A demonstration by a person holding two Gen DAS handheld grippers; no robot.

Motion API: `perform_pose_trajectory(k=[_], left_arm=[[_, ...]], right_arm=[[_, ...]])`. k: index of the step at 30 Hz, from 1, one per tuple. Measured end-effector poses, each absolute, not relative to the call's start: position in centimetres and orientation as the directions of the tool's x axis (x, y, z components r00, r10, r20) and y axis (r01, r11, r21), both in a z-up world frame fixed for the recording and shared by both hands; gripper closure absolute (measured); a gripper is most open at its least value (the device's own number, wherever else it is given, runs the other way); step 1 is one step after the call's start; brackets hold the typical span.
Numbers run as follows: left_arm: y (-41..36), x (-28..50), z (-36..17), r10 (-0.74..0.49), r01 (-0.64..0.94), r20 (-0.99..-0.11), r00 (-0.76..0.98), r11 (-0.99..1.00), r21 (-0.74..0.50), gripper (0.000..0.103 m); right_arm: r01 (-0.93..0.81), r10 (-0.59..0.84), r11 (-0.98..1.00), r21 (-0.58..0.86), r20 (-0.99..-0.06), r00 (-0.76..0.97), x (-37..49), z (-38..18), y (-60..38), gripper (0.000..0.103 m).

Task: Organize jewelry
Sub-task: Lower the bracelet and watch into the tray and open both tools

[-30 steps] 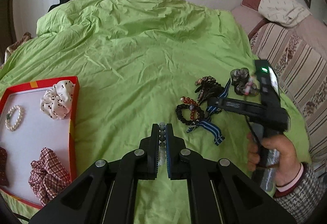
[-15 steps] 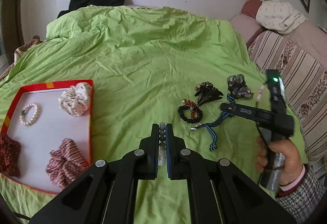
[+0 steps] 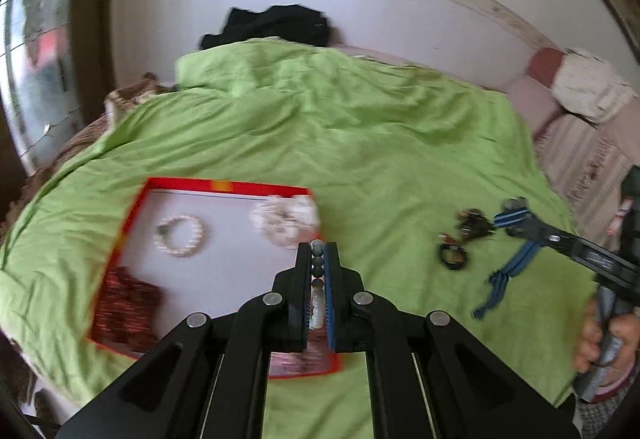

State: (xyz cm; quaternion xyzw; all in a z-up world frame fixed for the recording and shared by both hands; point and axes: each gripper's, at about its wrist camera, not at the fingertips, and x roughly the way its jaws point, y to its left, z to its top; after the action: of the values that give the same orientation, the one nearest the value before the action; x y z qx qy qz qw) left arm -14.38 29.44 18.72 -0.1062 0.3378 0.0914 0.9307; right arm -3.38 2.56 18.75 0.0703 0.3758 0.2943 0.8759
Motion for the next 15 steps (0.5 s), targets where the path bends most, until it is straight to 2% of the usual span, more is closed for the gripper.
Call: perform_pose_trajectory(k=[8,15], left_arm=[[36.4,-13.8,16.7,0.118,-0.315,-0.699,0.706,0.936,-0.160,0.098],[40.0,-12.5,13.4,0.107,-0.357,-0.735,0.670,0.914,-0.192,0.098]], right_arm=[[-0.628,0.687,0.690,0.360,-0.598,0.412,-5.7,20.6,12.6,0.051],[-0.706,0.703,0.629,0.326,-0.627,0.336,-5.7,18.9,21.5,0.051]])
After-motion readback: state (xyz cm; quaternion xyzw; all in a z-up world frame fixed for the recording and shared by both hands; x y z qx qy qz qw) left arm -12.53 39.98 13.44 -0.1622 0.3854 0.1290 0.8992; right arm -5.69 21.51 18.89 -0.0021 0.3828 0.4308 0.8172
